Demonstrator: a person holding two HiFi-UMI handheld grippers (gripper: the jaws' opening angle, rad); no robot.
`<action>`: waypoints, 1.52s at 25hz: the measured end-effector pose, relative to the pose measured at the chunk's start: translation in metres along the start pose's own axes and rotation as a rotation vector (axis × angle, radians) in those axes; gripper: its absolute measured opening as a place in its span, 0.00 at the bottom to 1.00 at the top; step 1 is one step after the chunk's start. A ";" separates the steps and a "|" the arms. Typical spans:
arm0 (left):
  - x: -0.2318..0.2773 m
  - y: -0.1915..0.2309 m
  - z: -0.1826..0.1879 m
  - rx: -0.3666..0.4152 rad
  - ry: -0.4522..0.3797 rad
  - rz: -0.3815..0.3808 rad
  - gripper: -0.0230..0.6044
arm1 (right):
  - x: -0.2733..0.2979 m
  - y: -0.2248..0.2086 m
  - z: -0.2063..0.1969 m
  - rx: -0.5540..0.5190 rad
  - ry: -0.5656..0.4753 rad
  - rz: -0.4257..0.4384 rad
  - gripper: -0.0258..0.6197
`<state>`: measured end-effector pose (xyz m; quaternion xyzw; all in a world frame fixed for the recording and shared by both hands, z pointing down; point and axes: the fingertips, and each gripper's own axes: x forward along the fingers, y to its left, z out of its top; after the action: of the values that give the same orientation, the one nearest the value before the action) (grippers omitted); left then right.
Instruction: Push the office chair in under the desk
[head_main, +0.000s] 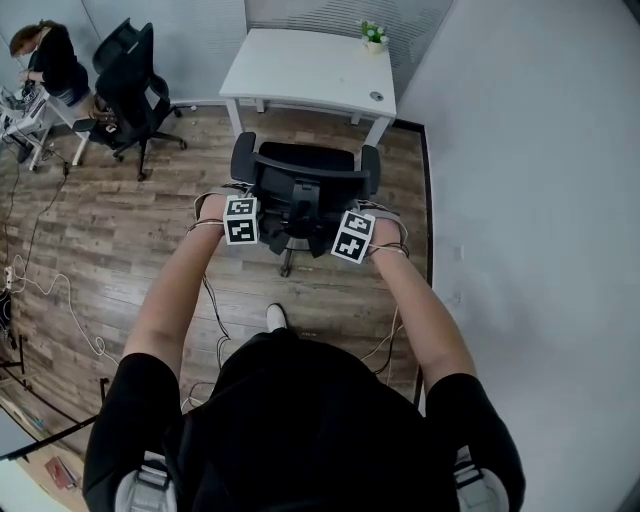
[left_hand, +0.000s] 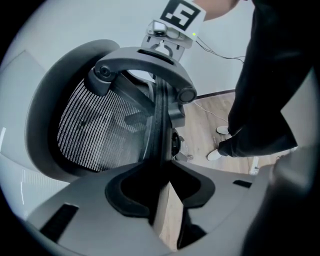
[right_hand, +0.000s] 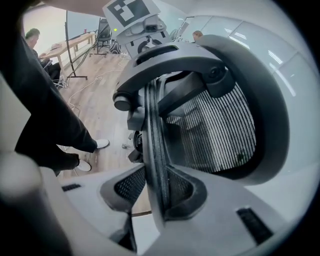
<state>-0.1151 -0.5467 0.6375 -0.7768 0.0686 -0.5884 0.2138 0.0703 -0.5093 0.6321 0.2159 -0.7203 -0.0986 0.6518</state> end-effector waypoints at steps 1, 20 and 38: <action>0.001 0.006 -0.005 0.005 -0.003 -0.001 0.23 | 0.002 -0.005 0.004 0.004 0.001 0.000 0.22; 0.028 0.094 -0.046 0.049 -0.031 0.024 0.24 | 0.040 -0.082 0.037 0.074 0.024 -0.025 0.23; 0.060 0.175 -0.051 0.011 -0.008 0.018 0.24 | 0.075 -0.167 0.033 0.082 0.025 -0.002 0.23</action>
<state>-0.1201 -0.7383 0.6300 -0.7771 0.0714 -0.5838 0.2238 0.0641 -0.6955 0.6246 0.2446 -0.7152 -0.0669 0.6513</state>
